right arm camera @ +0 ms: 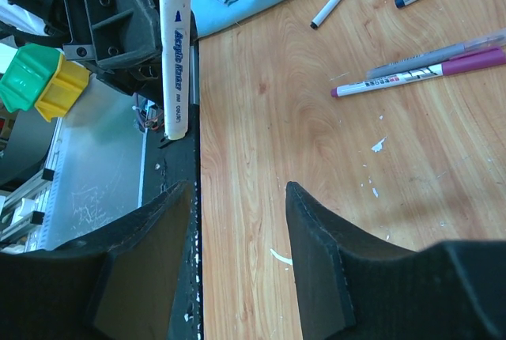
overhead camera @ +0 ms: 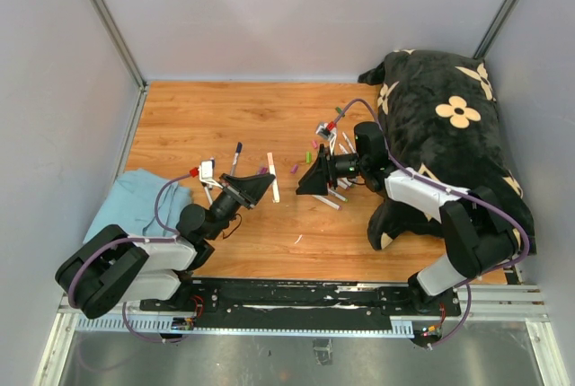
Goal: Open the pen caps
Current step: Open the pen cap from the pen.
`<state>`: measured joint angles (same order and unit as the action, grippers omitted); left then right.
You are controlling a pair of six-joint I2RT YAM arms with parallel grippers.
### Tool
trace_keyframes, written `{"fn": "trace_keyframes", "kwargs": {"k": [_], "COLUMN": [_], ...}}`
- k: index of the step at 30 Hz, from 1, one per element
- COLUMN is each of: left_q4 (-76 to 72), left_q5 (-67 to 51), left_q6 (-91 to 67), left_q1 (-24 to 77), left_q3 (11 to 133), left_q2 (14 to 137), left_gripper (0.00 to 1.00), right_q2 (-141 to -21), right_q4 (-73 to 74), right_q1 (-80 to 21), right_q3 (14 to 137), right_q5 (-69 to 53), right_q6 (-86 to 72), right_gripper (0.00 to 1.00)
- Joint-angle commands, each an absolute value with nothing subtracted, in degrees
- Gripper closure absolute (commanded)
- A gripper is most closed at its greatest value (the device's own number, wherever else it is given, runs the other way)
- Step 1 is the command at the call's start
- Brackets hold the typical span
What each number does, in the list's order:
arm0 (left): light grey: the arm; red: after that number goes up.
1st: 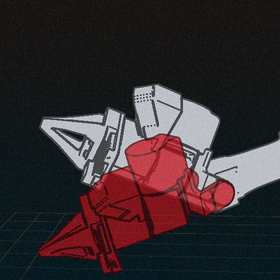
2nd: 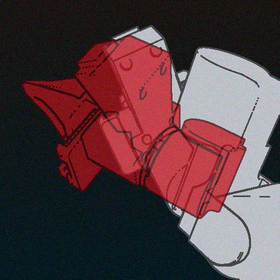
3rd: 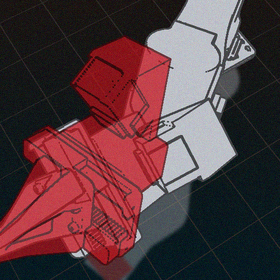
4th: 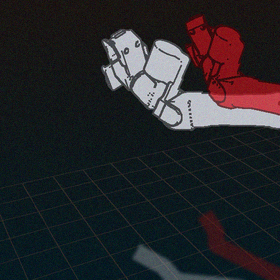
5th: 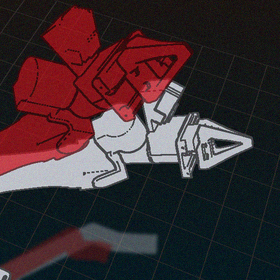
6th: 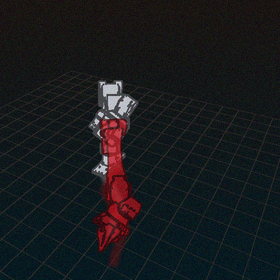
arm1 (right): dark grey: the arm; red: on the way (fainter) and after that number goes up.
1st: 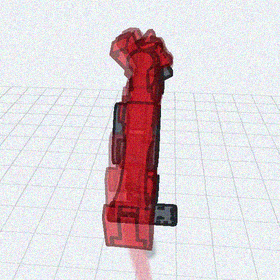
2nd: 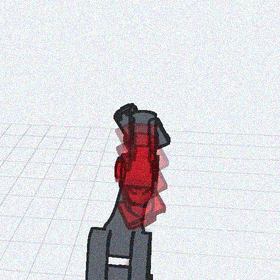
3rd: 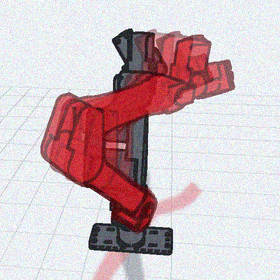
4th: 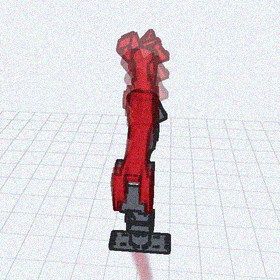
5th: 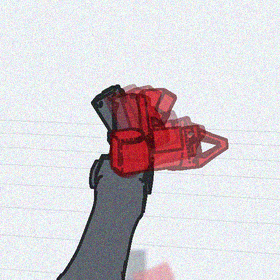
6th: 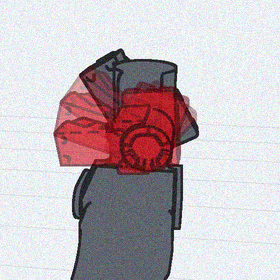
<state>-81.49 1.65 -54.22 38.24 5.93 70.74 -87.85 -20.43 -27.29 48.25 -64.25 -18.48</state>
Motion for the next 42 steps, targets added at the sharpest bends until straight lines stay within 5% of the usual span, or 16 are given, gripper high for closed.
{"fn": "trace_keyframes", "kwargs": {"k": [1, 10, 21, 42], "left_q4": [-84.7, -86.4, -90.3, -96.3], "left_q5": [2.9, 4.0, 7.1, 10.1], "left_q6": [-54.1, -54.9, -55.4, -54.5], "left_q1": [38.9, 39.5, 41.9, 46.4], "left_q3": [6.3, 6.8, 9.5, 13.2], "left_q2": [71.0, 72.8, 78.2, 87.3], "left_gripper": [1.0, 1.0, 1.0, 1.0], "right_q2": [-88.3, -88.6, -89.2, -89.0], "right_q4": [-22.8, -27.3, -49.8, -31.9], "right_q1": [-27.2, -26.9, -27.1, -33.3], "right_q3": [48.0, 46.8, 41.7, 46.2], "right_q5": [-65.7, -65.4, -63.5, -58.4], "right_q6": [-19.3, -23.2, -38.4, -32.1], "right_gripper": [0.47, 0.47, 0.46, 0.6]}}
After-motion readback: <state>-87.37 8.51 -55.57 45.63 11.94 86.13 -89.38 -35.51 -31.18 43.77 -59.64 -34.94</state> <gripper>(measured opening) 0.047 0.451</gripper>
